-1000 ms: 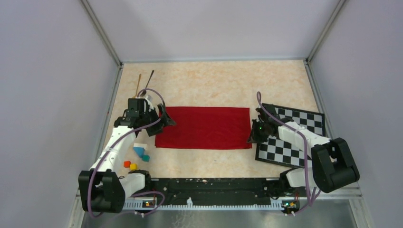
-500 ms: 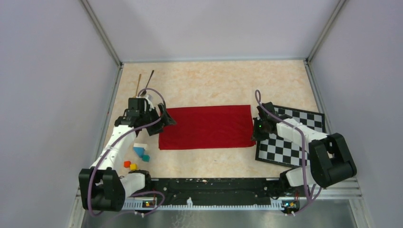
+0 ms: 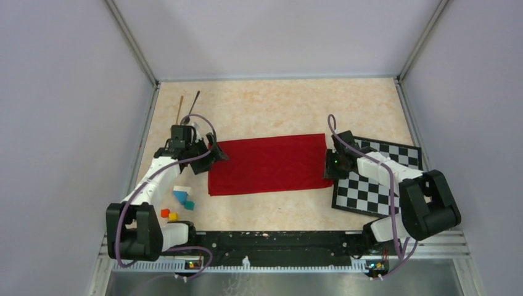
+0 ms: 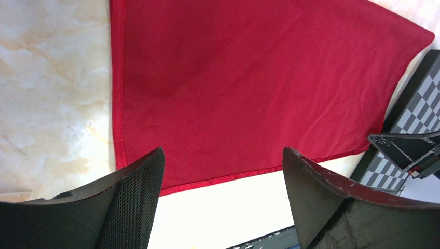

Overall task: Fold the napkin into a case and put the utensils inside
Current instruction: Smooth out the rectangle-folded napkin at the center of the board.

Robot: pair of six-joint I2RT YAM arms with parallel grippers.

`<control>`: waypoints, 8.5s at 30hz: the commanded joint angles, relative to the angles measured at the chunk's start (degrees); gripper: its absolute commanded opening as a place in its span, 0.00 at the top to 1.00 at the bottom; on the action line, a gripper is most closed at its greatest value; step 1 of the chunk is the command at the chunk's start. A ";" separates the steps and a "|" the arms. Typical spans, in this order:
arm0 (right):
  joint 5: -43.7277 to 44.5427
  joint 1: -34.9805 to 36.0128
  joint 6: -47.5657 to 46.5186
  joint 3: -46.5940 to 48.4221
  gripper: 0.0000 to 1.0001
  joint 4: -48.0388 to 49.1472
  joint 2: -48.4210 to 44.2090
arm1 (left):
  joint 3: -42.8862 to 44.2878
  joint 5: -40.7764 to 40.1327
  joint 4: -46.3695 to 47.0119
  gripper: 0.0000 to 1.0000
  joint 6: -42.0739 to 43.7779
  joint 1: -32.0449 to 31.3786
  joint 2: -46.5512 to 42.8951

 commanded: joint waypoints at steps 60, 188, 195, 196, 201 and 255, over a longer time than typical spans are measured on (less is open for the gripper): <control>-27.22 -11.24 10.04 -0.40 0.63 27.23 5.64 | 17.35 -16.54 15.49 0.22 -12.48 -53.27 20.65; 7.02 7.57 -0.03 7.68 1.00 -3.78 7.83 | -1.66 -25.75 -13.11 0.10 -14.90 -12.16 -9.36; 7.05 7.56 1.06 7.10 1.00 -3.80 6.82 | -4.53 -28.58 -15.92 0.11 -21.95 -10.74 -8.41; 6.97 7.54 1.10 7.23 1.00 -3.87 6.78 | -5.61 -29.06 -15.66 0.13 -23.57 -10.64 -8.83; 7.74 7.64 0.78 7.85 1.00 -4.33 6.89 | -10.20 -28.96 -9.80 0.32 -25.93 -9.43 -10.44; -17.09 -8.81 4.31 34.14 0.83 16.57 36.38 | 15.81 -4.99 26.26 0.23 -13.98 6.71 34.25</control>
